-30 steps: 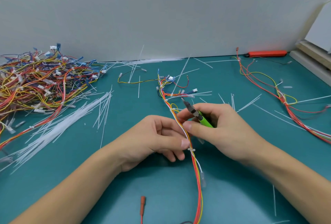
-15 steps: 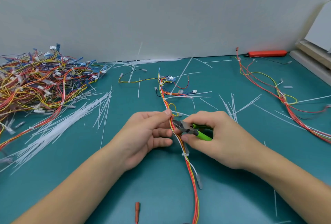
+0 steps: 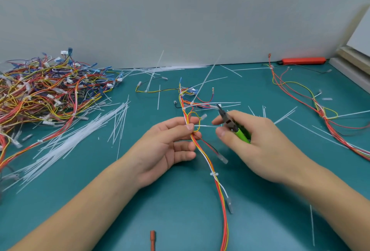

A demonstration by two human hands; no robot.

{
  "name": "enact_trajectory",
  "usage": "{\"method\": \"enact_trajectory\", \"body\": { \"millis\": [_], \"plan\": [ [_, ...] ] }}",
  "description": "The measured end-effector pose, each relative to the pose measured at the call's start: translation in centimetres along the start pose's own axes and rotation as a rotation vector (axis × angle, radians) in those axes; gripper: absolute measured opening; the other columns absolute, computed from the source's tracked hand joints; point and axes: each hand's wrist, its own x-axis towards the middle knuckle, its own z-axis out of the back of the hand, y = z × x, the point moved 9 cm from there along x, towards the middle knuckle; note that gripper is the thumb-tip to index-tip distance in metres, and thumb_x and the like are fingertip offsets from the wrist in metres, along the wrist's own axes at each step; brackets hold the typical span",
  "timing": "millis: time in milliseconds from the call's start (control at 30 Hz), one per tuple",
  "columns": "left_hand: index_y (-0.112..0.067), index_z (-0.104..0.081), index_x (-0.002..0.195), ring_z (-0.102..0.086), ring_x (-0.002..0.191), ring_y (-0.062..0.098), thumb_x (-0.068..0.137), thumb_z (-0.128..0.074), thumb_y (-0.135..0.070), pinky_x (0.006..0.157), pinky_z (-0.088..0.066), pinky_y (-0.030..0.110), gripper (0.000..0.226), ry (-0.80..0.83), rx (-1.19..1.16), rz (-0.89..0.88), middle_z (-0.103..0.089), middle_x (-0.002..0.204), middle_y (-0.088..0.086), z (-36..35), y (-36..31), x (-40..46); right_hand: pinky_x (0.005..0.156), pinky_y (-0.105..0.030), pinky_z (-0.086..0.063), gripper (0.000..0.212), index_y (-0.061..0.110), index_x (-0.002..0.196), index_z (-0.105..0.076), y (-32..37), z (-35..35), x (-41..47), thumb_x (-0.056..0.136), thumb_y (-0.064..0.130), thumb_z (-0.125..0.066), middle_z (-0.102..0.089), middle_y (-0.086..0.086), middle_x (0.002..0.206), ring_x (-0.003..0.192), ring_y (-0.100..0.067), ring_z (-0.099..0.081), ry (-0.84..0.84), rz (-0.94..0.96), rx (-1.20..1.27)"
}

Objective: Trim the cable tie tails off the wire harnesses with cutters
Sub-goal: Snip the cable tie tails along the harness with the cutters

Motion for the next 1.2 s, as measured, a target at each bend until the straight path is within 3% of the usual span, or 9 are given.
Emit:
{"method": "enact_trajectory", "body": {
  "millis": [133, 267, 367, 467, 567, 700, 833, 1100, 1200],
  "plan": [
    [-0.021, -0.076, 0.117, -0.059, 0.059, 0.013, 0.084, -0.073, -0.017, 0.058, -0.055, 0.027, 0.033, 0.036, 0.015, -0.003, -0.068, 0.086, 0.007, -0.4, -0.1, -0.1, 0.086, -0.035, -0.050, 0.022, 0.031, 0.106, -0.068, -0.2, 0.0, -0.1, 0.094, 0.047, -0.060, -0.068, 0.003, 0.093, 0.088, -0.017, -0.061, 0.012, -0.027, -0.011],
    [-0.023, -0.076, 0.108, -0.055, 0.059, 0.015, 0.083, -0.068, -0.016, 0.060, -0.053, 0.028, 0.028, 0.072, 0.028, -0.005, -0.065, 0.081, 0.008, -0.8, -0.2, -0.2, 0.065, -0.019, -0.042, 0.005, 0.029, 0.102, -0.070, -0.3, -0.4, -0.1, 0.097, 0.029, -0.068, -0.059, 0.012, 0.076, 0.070, -0.008, -0.052, 0.035, -0.020, -0.019],
    [-0.023, -0.075, 0.101, -0.056, 0.063, 0.017, 0.075, -0.071, -0.018, 0.062, -0.054, 0.029, 0.026, 0.121, 0.057, 0.014, -0.064, 0.077, 0.007, -1.0, 0.0, -0.3, 0.058, -0.022, -0.037, 0.005, 0.027, 0.101, -0.070, -0.2, -0.6, -0.2, 0.097, 0.028, -0.066, -0.051, 0.009, 0.069, 0.061, -0.009, -0.040, 0.064, -0.019, -0.038],
    [-0.022, -0.076, 0.100, -0.057, 0.066, 0.019, 0.073, -0.072, -0.024, 0.064, -0.055, 0.030, 0.028, 0.173, 0.092, 0.032, -0.064, 0.075, 0.006, -1.4, 0.1, -0.5, 0.056, -0.020, -0.035, 0.007, 0.026, 0.090, -0.068, 0.0, -0.8, -0.2, 0.097, 0.027, -0.066, -0.053, 0.011, 0.067, 0.059, -0.008, -0.040, 0.100, -0.021, -0.034],
    [-0.020, -0.077, 0.102, -0.056, 0.069, 0.020, 0.075, -0.071, -0.026, 0.064, -0.054, 0.029, 0.028, 0.196, 0.114, 0.035, -0.062, 0.073, 0.002, -1.7, 0.2, -0.6, 0.056, -0.021, -0.035, 0.018, 0.029, 0.079, -0.062, 0.0, -1.0, -0.2, 0.097, 0.028, -0.066, -0.053, 0.012, 0.065, 0.060, -0.009, -0.043, 0.101, -0.037, -0.038],
    [-0.017, -0.078, 0.103, -0.060, 0.066, 0.019, 0.078, -0.076, -0.028, 0.064, -0.056, 0.030, 0.028, 0.177, 0.134, 0.023, -0.065, 0.078, 0.005, -1.6, 0.2, -0.5, 0.066, -0.033, -0.045, 0.013, 0.024, 0.085, -0.064, 0.2, -0.5, -0.2, 0.097, 0.027, -0.064, -0.060, 0.004, 0.073, 0.067, -0.018, -0.050, 0.003, -0.031, -0.032],
    [-0.013, -0.080, 0.104, -0.070, 0.072, 0.018, 0.084, -0.078, -0.028, 0.068, -0.060, 0.028, 0.025, 0.086, 0.114, 0.025, -0.074, 0.094, 0.012, -0.8, 0.5, -0.2, 0.056, -0.023, -0.038, 0.011, 0.026, 0.087, -0.063, 0.3, 0.6, -0.3, 0.097, 0.027, -0.064, -0.061, 0.008, 0.077, 0.058, -0.014, -0.043, -0.136, -0.032, -0.021],
    [-0.014, -0.079, 0.098, -0.070, 0.074, 0.016, 0.088, -0.074, -0.032, 0.069, -0.060, 0.027, 0.021, 0.110, 0.093, 0.049, -0.074, 0.096, 0.010, -1.0, 0.5, -0.3, 0.072, -0.016, -0.044, 0.010, 0.026, 0.088, -0.068, 0.7, 1.4, -0.5, 0.096, 0.020, -0.067, -0.065, 0.010, 0.081, 0.083, -0.012, -0.058, -0.245, -0.041, -0.008],
    [-0.014, -0.077, 0.097, -0.070, 0.074, 0.016, 0.085, -0.076, -0.033, 0.070, -0.060, 0.027, 0.023, 0.101, 0.082, 0.037, -0.074, 0.096, 0.010, -0.9, 0.5, -0.2, 0.071, -0.018, -0.044, 0.004, 0.025, 0.093, -0.068, 0.5, 1.5, -0.5, 0.097, 0.025, -0.066, -0.064, 0.008, 0.078, 0.078, -0.011, -0.058, -0.256, -0.081, 0.027]
  ]
}}
